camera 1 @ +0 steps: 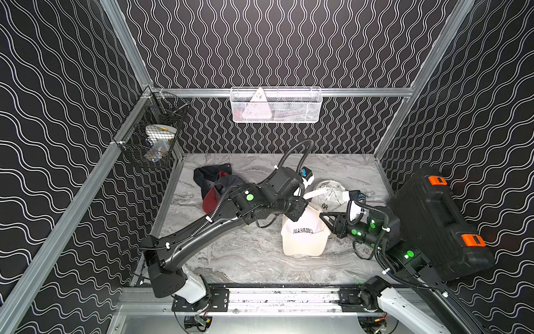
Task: Open the adjustable buckle of the baseball cap
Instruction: Pull the adjustable strap on the baseball cap, then place the baseball cap on the baseball cap.
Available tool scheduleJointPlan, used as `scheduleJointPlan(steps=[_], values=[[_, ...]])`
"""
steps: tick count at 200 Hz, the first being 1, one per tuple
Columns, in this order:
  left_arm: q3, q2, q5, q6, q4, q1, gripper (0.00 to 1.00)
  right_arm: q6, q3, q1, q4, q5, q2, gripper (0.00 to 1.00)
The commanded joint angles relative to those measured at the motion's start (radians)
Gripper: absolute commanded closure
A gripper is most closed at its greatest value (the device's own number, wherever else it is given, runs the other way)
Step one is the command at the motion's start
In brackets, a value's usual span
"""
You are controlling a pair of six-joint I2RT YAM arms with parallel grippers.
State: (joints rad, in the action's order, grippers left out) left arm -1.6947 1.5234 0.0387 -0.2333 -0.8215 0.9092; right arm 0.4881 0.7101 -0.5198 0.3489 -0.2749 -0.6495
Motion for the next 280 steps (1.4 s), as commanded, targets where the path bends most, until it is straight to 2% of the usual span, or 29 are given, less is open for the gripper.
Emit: scheduleJointPlan(steps=[1, 94, 203, 240, 280], values=[[0.009, -0.011, -0.031, 0.017, 0.027, -0.028, 1.00, -0.003, 0.001, 0.000, -0.003, -0.011, -0.001, 0.63], [0.010, -0.026, -0.086, 0.048, 0.019, -0.188, 1.00, -0.011, -0.003, 0.000, 0.025, 0.020, 0.026, 0.60], [-0.024, -0.012, -0.187, 0.084, 0.009, -0.456, 1.00, -0.023, 0.006, 0.000, 0.052, 0.034, 0.038, 0.60], [-0.042, 0.008, -0.227, 0.114, 0.002, -0.605, 1.00, -0.029, 0.015, 0.000, 0.068, 0.039, 0.041, 0.60], [-0.030, 0.034, -0.346, 0.095, 0.035, -0.765, 1.00, -0.031, 0.011, 0.001, 0.076, 0.049, 0.051, 0.60]])
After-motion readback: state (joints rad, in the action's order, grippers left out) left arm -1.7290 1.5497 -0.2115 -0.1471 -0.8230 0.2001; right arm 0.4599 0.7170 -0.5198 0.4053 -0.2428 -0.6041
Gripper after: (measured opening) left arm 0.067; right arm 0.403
